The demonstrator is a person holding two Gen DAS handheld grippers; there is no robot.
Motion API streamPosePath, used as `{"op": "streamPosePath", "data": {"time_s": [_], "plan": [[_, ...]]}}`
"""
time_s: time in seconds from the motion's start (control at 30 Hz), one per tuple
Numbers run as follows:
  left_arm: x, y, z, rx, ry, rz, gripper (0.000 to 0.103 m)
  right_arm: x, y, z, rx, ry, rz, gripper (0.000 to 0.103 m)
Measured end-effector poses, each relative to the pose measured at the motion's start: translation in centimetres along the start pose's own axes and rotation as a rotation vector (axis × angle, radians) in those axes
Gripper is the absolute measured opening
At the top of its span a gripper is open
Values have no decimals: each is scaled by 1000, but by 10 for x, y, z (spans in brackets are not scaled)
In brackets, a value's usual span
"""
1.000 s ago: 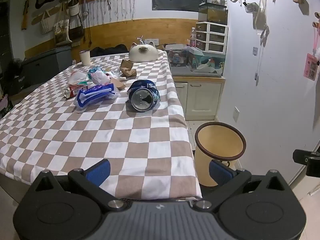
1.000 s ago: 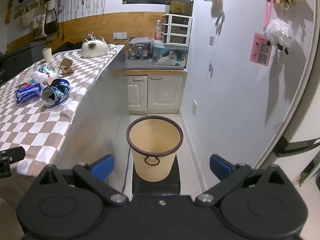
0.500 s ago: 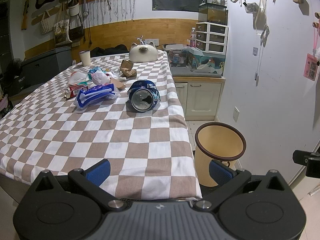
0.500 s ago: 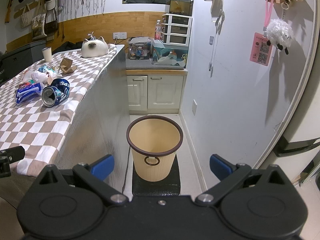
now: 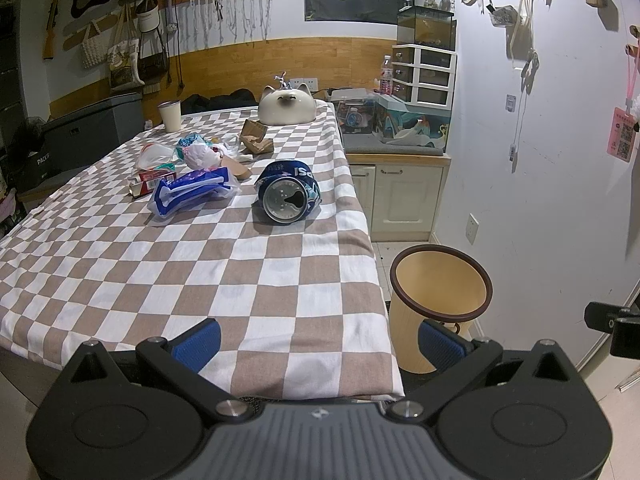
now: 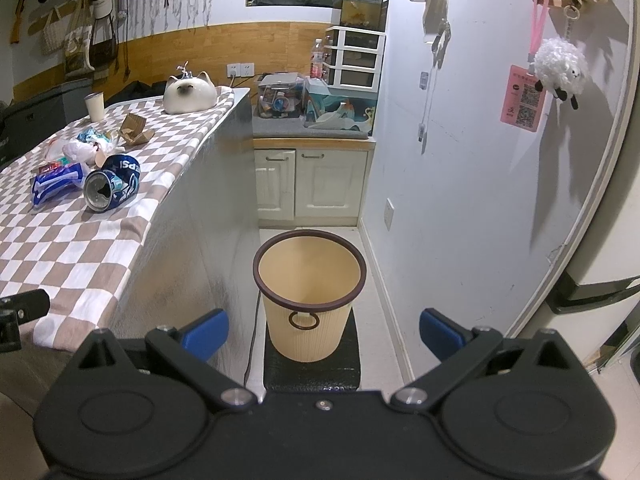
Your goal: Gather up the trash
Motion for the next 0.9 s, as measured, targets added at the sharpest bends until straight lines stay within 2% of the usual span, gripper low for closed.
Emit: {"op": "streamPosePath", "data": {"time_s": [0.9], "plan": [[0,0,0,0,2,1,103,0,1,2,-4,0,3,103]]}}
Point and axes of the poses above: each gripper's, at about its wrist camera, not at the fingertips, and z roughly the way its jaws point, y to its right, x to its top, the point moved 4 cm from there along z, roughly the way its jaws point, and after that the axes turned 14 degrees about -x, right-handed, at the moved point
